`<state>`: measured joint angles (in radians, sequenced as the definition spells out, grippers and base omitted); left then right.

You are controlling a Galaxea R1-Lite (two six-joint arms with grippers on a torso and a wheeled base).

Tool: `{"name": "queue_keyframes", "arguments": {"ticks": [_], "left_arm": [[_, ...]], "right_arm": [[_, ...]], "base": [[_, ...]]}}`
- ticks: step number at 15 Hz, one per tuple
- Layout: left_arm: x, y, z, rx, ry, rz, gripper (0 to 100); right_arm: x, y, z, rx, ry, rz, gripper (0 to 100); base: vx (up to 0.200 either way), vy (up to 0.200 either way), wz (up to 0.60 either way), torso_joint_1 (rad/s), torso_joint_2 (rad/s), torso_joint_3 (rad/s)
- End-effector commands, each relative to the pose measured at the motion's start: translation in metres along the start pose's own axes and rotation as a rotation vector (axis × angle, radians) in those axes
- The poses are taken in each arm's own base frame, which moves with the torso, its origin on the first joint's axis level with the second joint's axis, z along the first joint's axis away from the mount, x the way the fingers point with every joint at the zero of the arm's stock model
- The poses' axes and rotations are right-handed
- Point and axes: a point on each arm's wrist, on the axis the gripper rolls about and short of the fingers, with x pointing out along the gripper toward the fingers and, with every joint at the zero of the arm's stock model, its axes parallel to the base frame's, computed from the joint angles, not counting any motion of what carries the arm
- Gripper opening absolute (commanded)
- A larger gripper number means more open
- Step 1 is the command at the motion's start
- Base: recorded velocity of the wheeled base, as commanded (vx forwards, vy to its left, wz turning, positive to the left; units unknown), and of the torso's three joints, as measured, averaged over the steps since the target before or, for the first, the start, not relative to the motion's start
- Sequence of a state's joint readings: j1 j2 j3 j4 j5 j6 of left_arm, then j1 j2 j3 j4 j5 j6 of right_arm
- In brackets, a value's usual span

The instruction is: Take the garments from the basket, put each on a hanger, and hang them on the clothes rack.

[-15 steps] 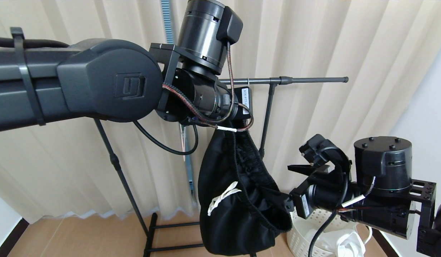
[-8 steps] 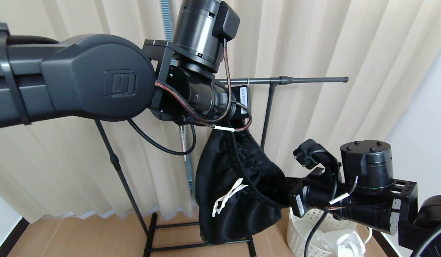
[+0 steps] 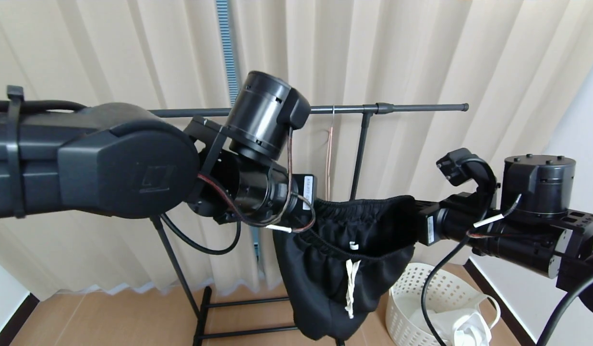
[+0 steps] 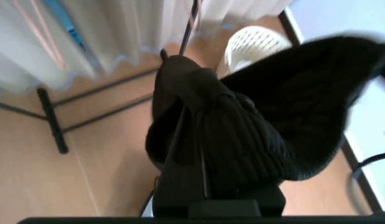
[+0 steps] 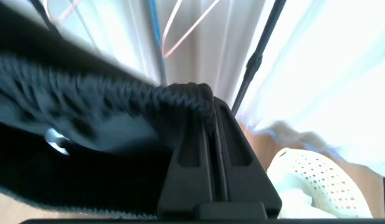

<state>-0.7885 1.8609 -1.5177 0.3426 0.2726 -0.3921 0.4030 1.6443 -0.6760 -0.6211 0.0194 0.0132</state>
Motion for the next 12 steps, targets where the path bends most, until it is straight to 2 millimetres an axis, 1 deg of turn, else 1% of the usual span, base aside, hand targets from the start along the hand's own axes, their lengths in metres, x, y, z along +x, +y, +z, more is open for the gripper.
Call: {"name": "queue_keyframes", "arguments": {"ticks": [1,3,4,5,9,10,12], "left_arm": [[0.006,0.005,-0.016,0.017,0.055,0.024,0],[0.003,0.006,-0.020,0.022,0.065,0.025,0],[0.002,0.007,-0.022,0.023,0.069,0.027,100],[0.000,0.008,-0.023,0.023,0.069,0.027,100],[-0.025,0.018,-0.024,0.013,0.048,0.018,100],[-0.027,0.025,-0.022,0.002,0.042,0.031,100],[-0.023,0.039,-0.018,-0.030,0.038,0.071,100]], "right_arm": [[-0.013,0.000,0.011,0.001,-0.053,0.000,0],[-0.015,0.000,0.013,0.001,-0.062,-0.001,0],[-0.014,0.000,0.013,0.002,-0.062,-0.003,0],[-0.014,0.000,0.013,0.002,-0.062,-0.004,0],[-0.016,-0.002,0.015,0.002,-0.070,-0.011,0],[-0.016,-0.002,0.014,0.002,-0.067,-0.012,0],[-0.017,-0.002,0.015,0.002,-0.068,-0.013,0]], "base": [[0.000,0.000,0.00,0.000,0.00,0.000],[0.000,0.000,0.00,0.000,0.00,0.000],[0.000,0.000,0.00,0.000,0.00,0.000],[0.000,0.000,0.00,0.000,0.00,0.000],[0.000,0.000,0.00,0.000,0.00,0.000],[0.000,0.000,0.00,0.000,0.00,0.000],[0.000,0.000,0.00,0.000,0.00,0.000]]}}
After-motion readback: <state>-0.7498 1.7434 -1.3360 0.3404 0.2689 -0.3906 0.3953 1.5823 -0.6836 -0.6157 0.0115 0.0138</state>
